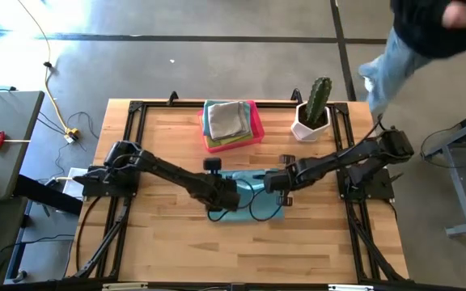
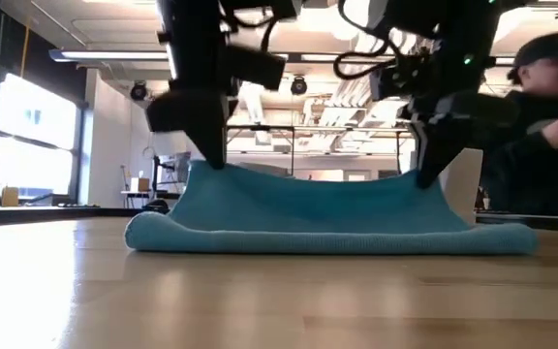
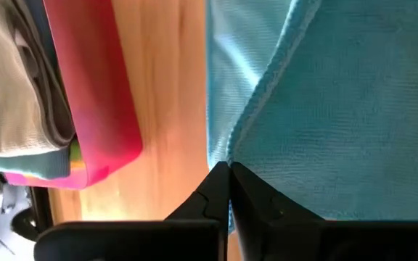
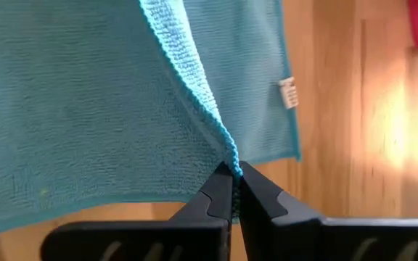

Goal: Fold microfiber towels
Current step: Fold the blue microfiber cloth

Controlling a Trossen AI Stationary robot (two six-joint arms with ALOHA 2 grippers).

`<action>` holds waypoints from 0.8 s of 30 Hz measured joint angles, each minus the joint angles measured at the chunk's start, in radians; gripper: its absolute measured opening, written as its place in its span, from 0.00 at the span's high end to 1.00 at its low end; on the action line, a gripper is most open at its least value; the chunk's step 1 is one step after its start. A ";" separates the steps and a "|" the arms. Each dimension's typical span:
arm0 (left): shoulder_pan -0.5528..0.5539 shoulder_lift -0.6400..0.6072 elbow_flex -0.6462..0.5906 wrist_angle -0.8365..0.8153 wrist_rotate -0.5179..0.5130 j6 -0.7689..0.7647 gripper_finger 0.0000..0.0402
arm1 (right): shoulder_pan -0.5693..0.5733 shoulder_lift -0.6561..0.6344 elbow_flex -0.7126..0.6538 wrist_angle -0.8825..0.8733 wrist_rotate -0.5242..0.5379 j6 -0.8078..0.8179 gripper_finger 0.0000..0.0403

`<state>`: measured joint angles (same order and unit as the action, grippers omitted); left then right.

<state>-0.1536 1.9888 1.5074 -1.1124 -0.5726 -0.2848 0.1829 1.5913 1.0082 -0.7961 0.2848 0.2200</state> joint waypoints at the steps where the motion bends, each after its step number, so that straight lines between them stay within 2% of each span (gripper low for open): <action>1: 0.010 0.000 -0.011 0.016 0.001 0.000 1.00 | -0.012 0.000 -0.007 0.012 0.000 -0.012 1.00; 5: 0.041 0.000 -0.045 0.066 0.001 0.004 1.00 | -0.059 0.000 -0.028 0.081 -0.001 -0.018 1.00; 17: 0.102 0.000 -0.082 0.111 -0.007 -0.018 1.00 | -0.105 0.000 -0.030 0.084 -0.008 -0.046 0.99; 20: 0.102 0.000 -0.082 0.111 0.013 -0.018 1.00 | -0.105 0.000 -0.030 0.078 -0.011 -0.046 0.93; 24: 0.102 0.000 -0.082 0.112 0.038 -0.019 1.00 | -0.105 0.000 -0.030 0.075 0.021 -0.089 0.78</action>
<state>-0.0519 1.9888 1.4254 -0.9999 -0.5343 -0.3036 0.0780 1.5913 0.9783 -0.7216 0.3055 0.1306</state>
